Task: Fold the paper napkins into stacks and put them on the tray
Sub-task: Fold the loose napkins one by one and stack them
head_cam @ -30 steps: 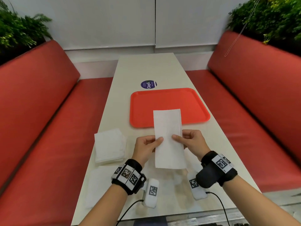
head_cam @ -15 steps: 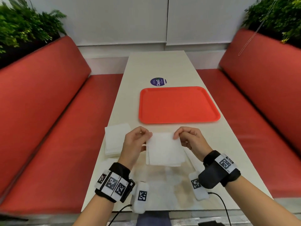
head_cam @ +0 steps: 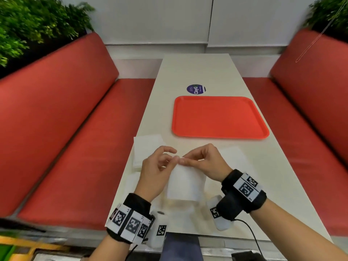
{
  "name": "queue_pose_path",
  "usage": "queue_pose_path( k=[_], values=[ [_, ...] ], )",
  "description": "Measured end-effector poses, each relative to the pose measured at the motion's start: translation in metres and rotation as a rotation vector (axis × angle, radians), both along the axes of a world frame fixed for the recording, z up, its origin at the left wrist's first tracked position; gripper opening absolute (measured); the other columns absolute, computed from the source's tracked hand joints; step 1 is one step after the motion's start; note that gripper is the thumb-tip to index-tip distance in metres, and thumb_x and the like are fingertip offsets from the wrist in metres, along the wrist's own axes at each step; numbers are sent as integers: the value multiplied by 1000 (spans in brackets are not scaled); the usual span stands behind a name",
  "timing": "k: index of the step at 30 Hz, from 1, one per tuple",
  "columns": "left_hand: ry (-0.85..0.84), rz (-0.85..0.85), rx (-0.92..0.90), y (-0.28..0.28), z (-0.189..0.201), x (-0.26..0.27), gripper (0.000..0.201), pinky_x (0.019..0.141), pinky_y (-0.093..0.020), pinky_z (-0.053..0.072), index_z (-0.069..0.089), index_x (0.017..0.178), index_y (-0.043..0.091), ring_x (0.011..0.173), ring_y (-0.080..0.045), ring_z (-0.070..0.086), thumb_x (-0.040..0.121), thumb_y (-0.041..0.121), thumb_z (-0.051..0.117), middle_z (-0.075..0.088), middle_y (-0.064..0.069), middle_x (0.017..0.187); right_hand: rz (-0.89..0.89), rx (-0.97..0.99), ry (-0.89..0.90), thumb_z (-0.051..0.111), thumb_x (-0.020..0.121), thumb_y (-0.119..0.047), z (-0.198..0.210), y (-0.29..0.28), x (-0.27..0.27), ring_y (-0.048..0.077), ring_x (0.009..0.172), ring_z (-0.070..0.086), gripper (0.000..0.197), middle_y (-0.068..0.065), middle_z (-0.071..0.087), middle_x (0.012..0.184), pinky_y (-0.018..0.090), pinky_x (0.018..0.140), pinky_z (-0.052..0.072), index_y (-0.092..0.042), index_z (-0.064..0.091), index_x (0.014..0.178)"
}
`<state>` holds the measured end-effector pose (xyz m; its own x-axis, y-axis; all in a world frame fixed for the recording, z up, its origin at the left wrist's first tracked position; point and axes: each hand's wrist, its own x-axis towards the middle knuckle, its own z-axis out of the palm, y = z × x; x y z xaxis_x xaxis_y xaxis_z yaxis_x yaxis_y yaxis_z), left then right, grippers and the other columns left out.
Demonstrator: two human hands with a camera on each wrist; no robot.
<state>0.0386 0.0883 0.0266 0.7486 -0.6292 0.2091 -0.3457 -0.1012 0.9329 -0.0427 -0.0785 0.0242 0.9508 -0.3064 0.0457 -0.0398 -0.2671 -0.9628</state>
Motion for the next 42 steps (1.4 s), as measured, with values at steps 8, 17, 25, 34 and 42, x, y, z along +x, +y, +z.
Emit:
queue_pose_path(
  k=[8,17,25,34,42],
  values=[
    [46,288,76,63,-23,35,6,62,-31,50,67,87,23,73,-14,67,89,18,68,72,0,75,126,211,123,78,78,-1,-26,29,19,16,60,67,27,8,67,62,31,64,58,-7,72,103],
    [50,298,382,100,-55,42,23,60,-22,50,64,86,26,60,-18,54,75,16,82,60,-4,75,60,-42,260,78,75,0,-57,74,58,22,58,62,17,8,60,62,24,58,57,-10,65,71],
    [-25,327,553,91,-82,45,22,62,-19,39,67,80,26,61,-15,47,74,12,83,52,-3,80,71,-328,436,70,81,-10,-74,82,66,15,72,57,8,-8,52,69,12,54,35,-16,71,86],
    [-198,147,412,18,-39,24,11,76,-16,43,68,95,16,90,-9,55,84,13,72,58,1,101,-130,-48,349,74,83,-28,-43,25,3,10,61,66,17,5,71,91,24,68,56,-19,71,97],
    [-6,-174,865,-88,-58,2,66,101,-40,40,33,138,14,125,-32,38,85,30,69,37,-13,131,-412,121,521,74,81,-15,-63,-28,-74,23,79,66,11,12,70,90,37,79,56,-11,67,89]
  ],
)
